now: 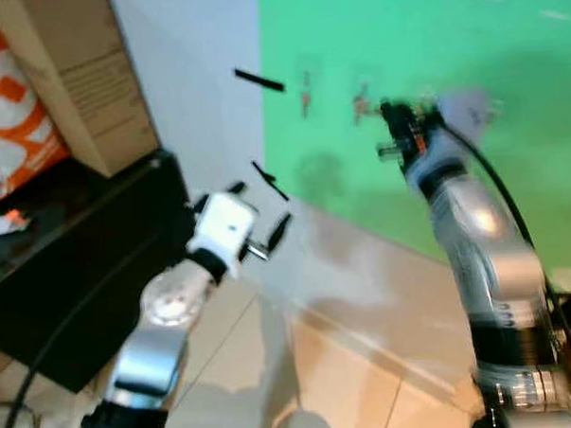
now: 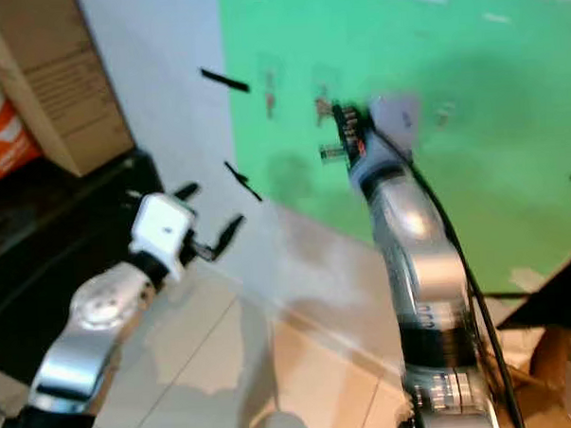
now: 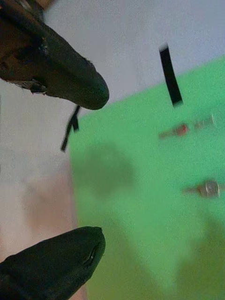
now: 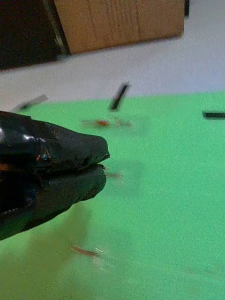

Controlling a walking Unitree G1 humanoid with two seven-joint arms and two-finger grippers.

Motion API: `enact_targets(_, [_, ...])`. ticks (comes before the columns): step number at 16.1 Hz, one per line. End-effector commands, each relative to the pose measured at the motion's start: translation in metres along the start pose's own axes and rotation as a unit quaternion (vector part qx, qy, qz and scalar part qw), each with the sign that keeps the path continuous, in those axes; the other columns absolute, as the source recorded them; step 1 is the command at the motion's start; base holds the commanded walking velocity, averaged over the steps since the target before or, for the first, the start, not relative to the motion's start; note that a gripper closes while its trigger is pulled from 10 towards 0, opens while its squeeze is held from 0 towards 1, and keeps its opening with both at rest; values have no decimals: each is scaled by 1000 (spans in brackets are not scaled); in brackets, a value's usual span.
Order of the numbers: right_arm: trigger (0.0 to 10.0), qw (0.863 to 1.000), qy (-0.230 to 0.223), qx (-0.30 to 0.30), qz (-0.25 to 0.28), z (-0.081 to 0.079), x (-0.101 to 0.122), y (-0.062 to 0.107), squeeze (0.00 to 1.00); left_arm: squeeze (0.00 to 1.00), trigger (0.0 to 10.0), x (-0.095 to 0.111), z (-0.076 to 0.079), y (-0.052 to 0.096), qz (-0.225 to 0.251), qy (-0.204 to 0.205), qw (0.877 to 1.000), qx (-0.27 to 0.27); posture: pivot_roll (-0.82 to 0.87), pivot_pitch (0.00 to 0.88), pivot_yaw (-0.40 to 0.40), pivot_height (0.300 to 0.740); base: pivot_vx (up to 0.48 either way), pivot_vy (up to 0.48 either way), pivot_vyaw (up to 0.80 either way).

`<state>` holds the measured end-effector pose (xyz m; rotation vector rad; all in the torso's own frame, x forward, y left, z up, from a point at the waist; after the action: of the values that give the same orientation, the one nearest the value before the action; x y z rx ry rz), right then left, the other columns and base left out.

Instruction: Hang keys on a hook

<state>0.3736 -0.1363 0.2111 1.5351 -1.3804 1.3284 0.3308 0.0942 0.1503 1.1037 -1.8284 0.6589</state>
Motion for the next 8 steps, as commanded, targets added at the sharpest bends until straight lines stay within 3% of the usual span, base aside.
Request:
enact_targets(1, [10000,1000,-8,6,3,0,3,8,0,0,10000,3,-7,3,3,8,1000,17,-2,0,-18,740,0,0,0])
enact_targets(4, [10000,1000,-18,-15,-17,10,-16,51,0,0,10000,-8,-2,18,-13,22,1000,16,-32,0,13,740,318,0,0])
enact_targets(8, [10000,999,-27,-32,-12,12,-14,63,0,0,10000,-8,5,19,-11,26,1000,0,-40,0,24,740,374,0,0])
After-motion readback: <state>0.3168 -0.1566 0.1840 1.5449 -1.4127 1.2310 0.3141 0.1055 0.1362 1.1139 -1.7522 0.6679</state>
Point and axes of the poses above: a point about 5 cm out from each wrist's last joint towards the gripper, its own y axis pointing back from the gripper into the wrist, its own x axis along the axis of the wrist's last joint, z = x × y, the point moved 6 cm from there along -y, pointing out of the wrist towards the gripper, and after that the axes turned 12 degrees about -y, right-handed, at the moved point
